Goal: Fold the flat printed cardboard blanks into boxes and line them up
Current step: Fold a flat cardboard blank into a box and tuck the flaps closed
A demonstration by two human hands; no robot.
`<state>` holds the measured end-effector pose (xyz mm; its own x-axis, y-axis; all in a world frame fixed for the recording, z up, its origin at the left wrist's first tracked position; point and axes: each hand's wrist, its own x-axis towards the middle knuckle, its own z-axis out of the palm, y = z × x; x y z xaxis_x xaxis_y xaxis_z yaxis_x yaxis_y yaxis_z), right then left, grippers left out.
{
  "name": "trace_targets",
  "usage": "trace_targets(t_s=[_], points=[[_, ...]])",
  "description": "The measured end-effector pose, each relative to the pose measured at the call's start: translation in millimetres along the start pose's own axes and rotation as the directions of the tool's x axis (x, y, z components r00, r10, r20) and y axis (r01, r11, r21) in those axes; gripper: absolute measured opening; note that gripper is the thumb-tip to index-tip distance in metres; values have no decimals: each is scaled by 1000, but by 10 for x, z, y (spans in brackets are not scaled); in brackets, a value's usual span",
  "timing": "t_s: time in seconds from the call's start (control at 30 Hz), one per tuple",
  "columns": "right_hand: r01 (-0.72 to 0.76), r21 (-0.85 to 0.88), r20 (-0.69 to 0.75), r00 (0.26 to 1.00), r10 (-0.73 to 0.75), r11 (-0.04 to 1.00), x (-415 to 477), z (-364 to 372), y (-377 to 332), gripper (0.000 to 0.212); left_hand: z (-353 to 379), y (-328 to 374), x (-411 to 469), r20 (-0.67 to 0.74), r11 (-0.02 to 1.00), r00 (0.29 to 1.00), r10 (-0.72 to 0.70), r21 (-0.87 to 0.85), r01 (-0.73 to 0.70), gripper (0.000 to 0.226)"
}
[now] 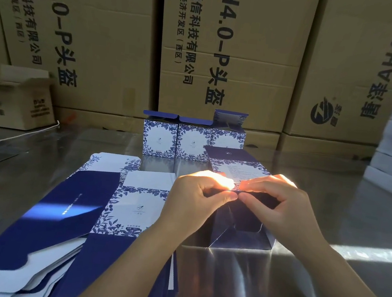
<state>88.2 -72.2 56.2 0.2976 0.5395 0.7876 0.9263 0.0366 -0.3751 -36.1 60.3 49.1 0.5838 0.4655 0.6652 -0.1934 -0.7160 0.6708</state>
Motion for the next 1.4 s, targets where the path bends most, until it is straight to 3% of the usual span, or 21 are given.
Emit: trace_targets(t_s=[0.5,0.77,1.0,1.4], points=[[-22,35,5,1000,22,999,2,-5,-9,24,62,-29,-21,-121,999,992,47,24,-45,5],[-25,44,6,1000,25,999,-3,-7,9,18,63,-24,-19,-59,999,998,-15,-44,12,5],[9,4,-15,1000,-9,1000,-12,30,0,11,81,31,-32,-3,987,996,84,141,-83,7],[8,-37,-66,998,-10,999,-17,79,-40,8,94,13,-18,-10,980,998,59,190,-56,14]])
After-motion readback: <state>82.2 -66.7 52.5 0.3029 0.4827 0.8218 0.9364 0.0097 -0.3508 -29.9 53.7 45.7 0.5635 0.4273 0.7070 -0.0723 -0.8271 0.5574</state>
